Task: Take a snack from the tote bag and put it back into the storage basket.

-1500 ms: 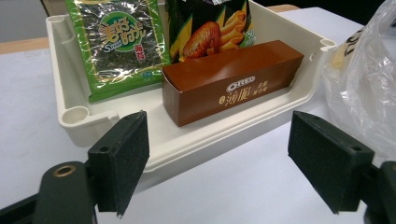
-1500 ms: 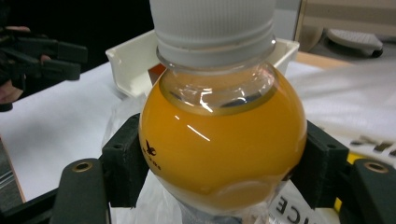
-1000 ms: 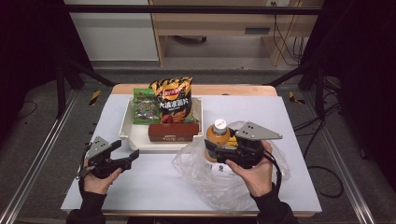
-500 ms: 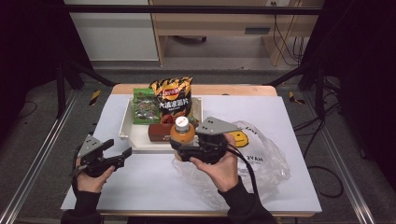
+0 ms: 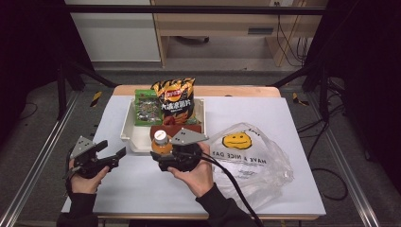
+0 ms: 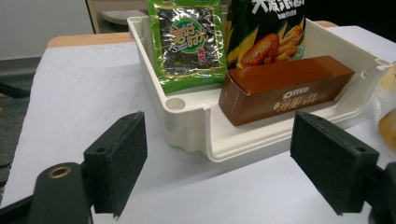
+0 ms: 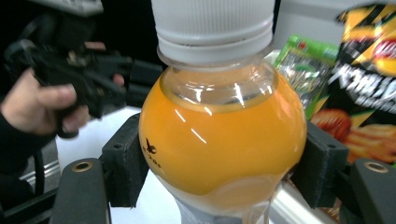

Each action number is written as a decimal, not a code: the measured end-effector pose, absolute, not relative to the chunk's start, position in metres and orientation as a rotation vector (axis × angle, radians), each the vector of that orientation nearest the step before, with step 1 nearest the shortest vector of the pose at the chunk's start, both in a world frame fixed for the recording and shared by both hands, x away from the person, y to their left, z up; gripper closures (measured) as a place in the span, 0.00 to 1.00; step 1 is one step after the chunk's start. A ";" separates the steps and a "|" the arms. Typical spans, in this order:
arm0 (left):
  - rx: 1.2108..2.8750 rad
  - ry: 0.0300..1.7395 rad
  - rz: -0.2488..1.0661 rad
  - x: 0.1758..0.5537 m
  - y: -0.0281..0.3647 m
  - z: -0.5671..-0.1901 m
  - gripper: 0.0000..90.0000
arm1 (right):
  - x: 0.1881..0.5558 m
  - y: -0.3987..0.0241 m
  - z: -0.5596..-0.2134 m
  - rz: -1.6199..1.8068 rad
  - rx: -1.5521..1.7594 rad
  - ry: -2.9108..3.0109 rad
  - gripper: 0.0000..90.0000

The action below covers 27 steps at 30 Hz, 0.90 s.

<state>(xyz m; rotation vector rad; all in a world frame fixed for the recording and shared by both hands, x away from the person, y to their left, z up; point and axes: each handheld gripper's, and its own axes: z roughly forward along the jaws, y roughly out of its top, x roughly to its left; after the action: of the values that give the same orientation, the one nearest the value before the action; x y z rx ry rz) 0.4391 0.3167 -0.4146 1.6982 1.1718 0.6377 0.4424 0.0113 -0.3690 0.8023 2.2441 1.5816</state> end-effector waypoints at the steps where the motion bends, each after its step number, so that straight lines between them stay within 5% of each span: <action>1: 1.696 1.172 0.639 0.439 0.317 -0.414 0.21 | 0.443 0.013 -0.374 1.572 0.804 2.252 0.33; 27: 1.701 1.165 0.644 0.438 0.316 -0.413 0.21 | 0.455 0.021 -0.431 1.491 0.879 2.289 0.32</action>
<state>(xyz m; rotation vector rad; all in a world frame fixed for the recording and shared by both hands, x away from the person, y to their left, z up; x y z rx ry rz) 0.4382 0.3157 -0.4131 1.7008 1.1649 0.6443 0.4553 0.0214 -0.4308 0.8792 2.2891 1.4912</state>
